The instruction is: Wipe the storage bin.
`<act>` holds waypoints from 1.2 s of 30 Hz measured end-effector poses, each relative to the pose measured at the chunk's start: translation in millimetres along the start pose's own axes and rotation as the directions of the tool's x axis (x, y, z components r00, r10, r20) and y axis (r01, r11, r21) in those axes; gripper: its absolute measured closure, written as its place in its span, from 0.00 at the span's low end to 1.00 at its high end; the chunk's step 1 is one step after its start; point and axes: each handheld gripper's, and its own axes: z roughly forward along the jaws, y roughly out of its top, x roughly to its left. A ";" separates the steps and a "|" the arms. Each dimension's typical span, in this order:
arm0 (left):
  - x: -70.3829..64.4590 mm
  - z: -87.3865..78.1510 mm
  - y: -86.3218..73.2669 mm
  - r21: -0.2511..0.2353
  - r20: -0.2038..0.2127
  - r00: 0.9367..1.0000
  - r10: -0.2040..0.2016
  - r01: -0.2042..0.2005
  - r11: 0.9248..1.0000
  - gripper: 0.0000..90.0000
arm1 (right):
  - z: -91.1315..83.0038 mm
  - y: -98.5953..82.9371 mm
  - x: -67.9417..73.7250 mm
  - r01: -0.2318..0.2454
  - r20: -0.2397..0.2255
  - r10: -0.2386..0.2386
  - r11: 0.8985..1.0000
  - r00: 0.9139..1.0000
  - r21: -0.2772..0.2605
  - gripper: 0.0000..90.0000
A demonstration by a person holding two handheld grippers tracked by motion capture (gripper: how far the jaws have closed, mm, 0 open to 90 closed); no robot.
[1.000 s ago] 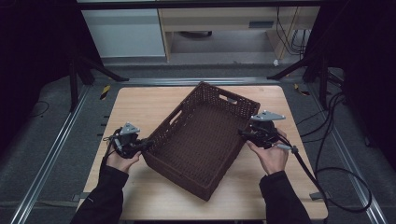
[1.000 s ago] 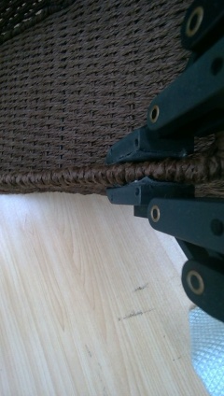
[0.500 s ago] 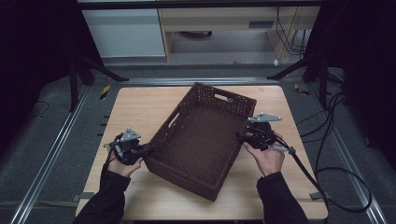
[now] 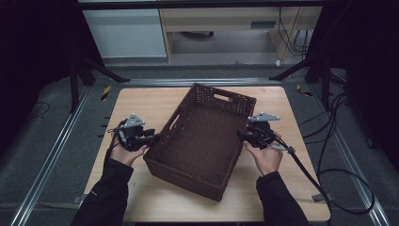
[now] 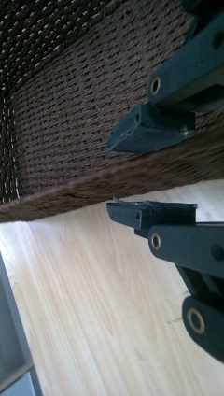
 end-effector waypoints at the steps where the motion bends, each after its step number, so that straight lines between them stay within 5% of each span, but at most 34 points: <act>1: 0.2 3.5 1.4 0.005 0.004 1.000 0.000 0.000 1.000 0.70 | 0.0 0.0 0.0 0.000 0.000 0.000 1.000 1.000 0.000 0.60; 7: 1.8 17.8 1.3 0.014 0.054 0.998 -0.030 0.029 0.999 0.80 | -3.8 1.9 -3.3 0.022 -0.016 -0.022 1.000 1.000 -0.014 0.57; 14: -3.1 17.3 -1.4 0.021 0.025 0.999 -0.046 0.045 0.999 0.85 | -14.6 3.1 -4.5 0.011 -0.032 -0.012 1.000 0.999 -0.029 0.54; 27: -24.4 3.6 -13.6 0.014 -0.030 0.998 -0.055 0.055 0.998 0.83 | -14.0 -0.4 0.5 0.012 -0.045 -0.012 1.000 0.999 0.002 0.51; 36: -18.5 7.9 -8.6 0.007 -0.021 1.000 -0.020 0.020 1.000 0.72 | -4.7 -4.7 4.0 0.009 -0.064 -0.007 1.000 0.998 0.021 0.57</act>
